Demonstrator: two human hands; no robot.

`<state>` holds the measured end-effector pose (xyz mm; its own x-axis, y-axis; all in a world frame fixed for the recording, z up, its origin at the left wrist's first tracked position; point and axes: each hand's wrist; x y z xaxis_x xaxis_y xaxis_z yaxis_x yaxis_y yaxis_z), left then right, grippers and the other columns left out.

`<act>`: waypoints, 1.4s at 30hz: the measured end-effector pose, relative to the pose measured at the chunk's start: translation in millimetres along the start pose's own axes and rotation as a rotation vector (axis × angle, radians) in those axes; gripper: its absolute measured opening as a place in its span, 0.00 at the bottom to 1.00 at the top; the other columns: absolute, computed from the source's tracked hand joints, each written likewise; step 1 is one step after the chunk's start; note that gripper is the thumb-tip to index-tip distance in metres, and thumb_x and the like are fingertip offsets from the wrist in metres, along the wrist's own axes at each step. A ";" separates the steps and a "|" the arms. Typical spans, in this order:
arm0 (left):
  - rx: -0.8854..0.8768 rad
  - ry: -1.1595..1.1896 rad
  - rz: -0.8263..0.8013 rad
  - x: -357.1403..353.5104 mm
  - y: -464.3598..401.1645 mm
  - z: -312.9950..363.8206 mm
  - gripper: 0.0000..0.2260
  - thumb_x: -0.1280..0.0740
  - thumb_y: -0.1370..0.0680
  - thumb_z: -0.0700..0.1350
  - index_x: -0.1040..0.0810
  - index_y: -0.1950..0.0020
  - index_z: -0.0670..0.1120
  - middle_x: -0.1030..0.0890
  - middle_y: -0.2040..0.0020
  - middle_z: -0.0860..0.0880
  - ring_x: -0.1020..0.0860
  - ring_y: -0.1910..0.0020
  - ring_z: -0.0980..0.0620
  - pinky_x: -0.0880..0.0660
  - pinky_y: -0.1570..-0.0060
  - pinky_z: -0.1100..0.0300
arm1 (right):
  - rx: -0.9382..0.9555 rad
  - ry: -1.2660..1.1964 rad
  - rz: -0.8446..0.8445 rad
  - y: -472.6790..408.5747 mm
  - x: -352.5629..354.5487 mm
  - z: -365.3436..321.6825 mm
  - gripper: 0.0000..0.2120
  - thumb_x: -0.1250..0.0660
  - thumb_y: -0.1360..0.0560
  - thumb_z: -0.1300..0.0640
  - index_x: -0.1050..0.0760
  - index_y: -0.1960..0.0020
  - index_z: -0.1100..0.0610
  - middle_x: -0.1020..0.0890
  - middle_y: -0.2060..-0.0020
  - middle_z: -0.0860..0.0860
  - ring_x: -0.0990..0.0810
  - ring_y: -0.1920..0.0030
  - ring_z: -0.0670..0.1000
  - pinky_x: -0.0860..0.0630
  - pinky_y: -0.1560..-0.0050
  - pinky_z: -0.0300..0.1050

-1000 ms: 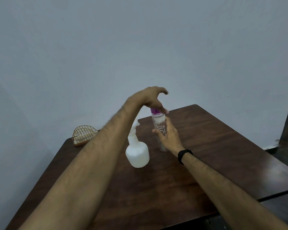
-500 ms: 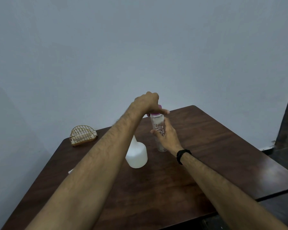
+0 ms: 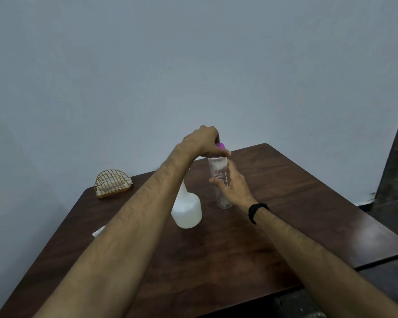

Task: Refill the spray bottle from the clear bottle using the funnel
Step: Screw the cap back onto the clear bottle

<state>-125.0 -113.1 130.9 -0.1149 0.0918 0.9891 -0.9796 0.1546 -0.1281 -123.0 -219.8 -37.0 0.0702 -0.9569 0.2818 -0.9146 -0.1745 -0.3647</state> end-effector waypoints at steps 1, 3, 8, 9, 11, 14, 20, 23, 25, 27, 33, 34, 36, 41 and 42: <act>-0.045 0.034 -0.042 2.2 -0.2 1.0 0.18 0.26 0.27 0.54 0.18 0.42 0.44 0.17 0.46 0.47 0.20 0.46 0.47 0.20 0.47 0.51 | 0.000 0.007 -0.008 0.3 1.3 -0.2 0.32 0.28 0.24 0.49 0.38 0.26 0.50 0.23 0.35 0.51 0.22 0.40 0.50 0.24 0.40 0.49; -0.099 0.126 -0.135 9.3 2.6 3.3 0.13 0.31 0.26 0.40 0.17 0.42 0.45 0.17 0.43 0.47 0.20 0.43 0.46 0.20 0.46 0.53 | 0.005 0.018 -0.024 0.0 3.8 0.5 0.32 0.28 0.24 0.49 0.39 0.26 0.51 0.24 0.34 0.52 0.23 0.38 0.50 0.25 0.38 0.50; -0.028 0.097 -0.027 2.9 2.7 4.9 0.29 0.24 0.29 0.58 0.24 0.33 0.46 0.23 0.36 0.47 0.24 0.38 0.47 0.23 0.41 0.51 | -0.015 -0.014 -0.021 2.0 4.2 -1.5 0.32 0.28 0.24 0.49 0.40 0.25 0.50 0.25 0.34 0.49 0.24 0.38 0.50 0.26 0.39 0.50; 0.002 0.058 0.009 1.5 2.2 4.2 0.30 0.24 0.30 0.60 0.22 0.35 0.44 0.21 0.39 0.48 0.22 0.41 0.48 0.22 0.43 0.51 | -0.015 -0.020 -0.021 2.3 4.4 -1.4 0.32 0.28 0.24 0.50 0.39 0.25 0.50 0.24 0.34 0.50 0.23 0.38 0.50 0.25 0.41 0.49; -0.018 0.071 -0.005 0.3 -0.5 1.0 0.24 0.23 0.29 0.58 0.17 0.41 0.42 0.16 0.46 0.47 0.19 0.48 0.48 0.20 0.49 0.53 | -0.007 -0.017 -0.035 2.7 6.2 -1.0 0.31 0.28 0.24 0.50 0.39 0.26 0.50 0.23 0.35 0.50 0.22 0.41 0.49 0.26 0.45 0.43; -0.094 0.112 -0.065 5.7 0.8 -2.8 0.19 0.23 0.27 0.51 0.17 0.40 0.43 0.16 0.45 0.47 0.19 0.47 0.48 0.19 0.48 0.52 | 0.015 -0.004 -0.058 1.8 8.6 0.3 0.30 0.28 0.24 0.50 0.38 0.27 0.51 0.22 0.37 0.50 0.22 0.42 0.48 0.27 0.48 0.40; -0.164 0.172 -0.042 2.1 6.4 -8.5 0.23 0.25 0.24 0.50 0.22 0.32 0.43 0.19 0.37 0.47 0.21 0.41 0.50 0.26 0.45 0.60 | 0.008 -0.040 -0.074 0.0 10.3 3.9 0.30 0.28 0.24 0.49 0.37 0.27 0.52 0.22 0.37 0.51 0.21 0.41 0.50 0.23 0.43 0.47; -0.132 0.290 0.134 2.5 27.6 -32.1 0.27 0.26 0.24 0.54 0.26 0.28 0.46 0.24 0.33 0.49 0.25 0.35 0.52 0.30 0.36 0.59 | 0.021 -0.054 -0.076 2.2 8.5 7.3 0.31 0.28 0.24 0.47 0.38 0.26 0.50 0.21 0.39 0.49 0.20 0.43 0.48 0.24 0.47 0.42; -0.109 0.456 0.431 -3.6 47.4 -57.6 0.18 0.30 0.22 0.45 0.24 0.32 0.46 0.23 0.34 0.50 0.25 0.38 0.56 0.28 0.36 0.60 | 0.031 -0.057 -0.068 2.1 7.0 9.2 0.31 0.28 0.24 0.48 0.38 0.27 0.50 0.21 0.41 0.49 0.20 0.44 0.46 0.25 0.48 0.41; 0.007 0.644 0.754 -17.0 69.7 -82.9 0.16 0.36 0.23 0.33 0.21 0.38 0.46 0.20 0.38 0.50 0.23 0.41 0.57 0.27 0.43 0.66 | 0.036 -0.050 -0.054 0.7 5.3 10.4 0.30 0.28 0.24 0.48 0.38 0.27 0.50 0.20 0.41 0.49 0.20 0.45 0.47 0.24 0.48 0.42; 0.486 1.087 0.985 -71.3 110.2 -111.3 0.19 0.37 0.29 0.28 0.27 0.44 0.47 0.22 0.51 0.50 0.24 0.52 0.54 0.25 0.51 0.60 | 0.046 -0.017 -0.006 2.6 0.3 10.2 0.29 0.29 0.24 0.50 0.37 0.27 0.52 0.21 0.42 0.48 0.21 0.45 0.48 0.25 0.47 0.42; 0.550 1.140 0.926 -80.6 112.4 -110.3 0.19 0.36 0.30 0.29 0.27 0.44 0.47 0.21 0.51 0.50 0.24 0.53 0.54 0.24 0.53 0.59 | 0.049 -0.011 0.000 3.4 0.0 9.9 0.29 0.29 0.23 0.50 0.37 0.27 0.52 0.22 0.42 0.48 0.21 0.45 0.48 0.25 0.47 0.43; 0.599 1.214 0.703 -95.9 113.7 -107.8 0.19 0.33 0.32 0.33 0.26 0.44 0.46 0.19 0.50 0.48 0.21 0.54 0.52 0.25 0.57 0.60 | 0.047 -0.001 0.003 4.0 -0.5 9.0 0.29 0.29 0.23 0.51 0.37 0.27 0.52 0.22 0.42 0.48 0.21 0.44 0.49 0.26 0.46 0.44; 0.453 1.253 0.315 -108.2 101.1 -97.0 0.18 0.23 0.29 0.44 0.19 0.41 0.45 0.16 0.46 0.49 0.19 0.46 0.52 0.23 0.51 0.57 | 0.024 0.016 0.008 5.0 -0.8 8.1 0.30 0.29 0.24 0.48 0.38 0.27 0.51 0.22 0.41 0.48 0.21 0.44 0.50 0.25 0.45 0.46; 0.435 1.267 0.342 -109.2 98.2 -95.2 0.18 0.22 0.30 0.46 0.18 0.42 0.45 0.16 0.46 0.49 0.19 0.46 0.51 0.22 0.48 0.55 | 0.024 0.021 0.011 5.2 -1.5 8.1 0.30 0.29 0.24 0.48 0.38 0.27 0.51 0.22 0.42 0.48 0.21 0.44 0.50 0.25 0.45 0.46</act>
<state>-192.9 -14.2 3.5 -0.3609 0.9215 0.1434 -0.9322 -0.3520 -0.0843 -124.7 -221.1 -46.6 0.0512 -0.9537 0.2962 -0.9055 -0.1694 -0.3890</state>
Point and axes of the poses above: each hand's wrist, its own y-axis away from the middle knuckle, its own x-axis out of the back of the hand, z = x × y
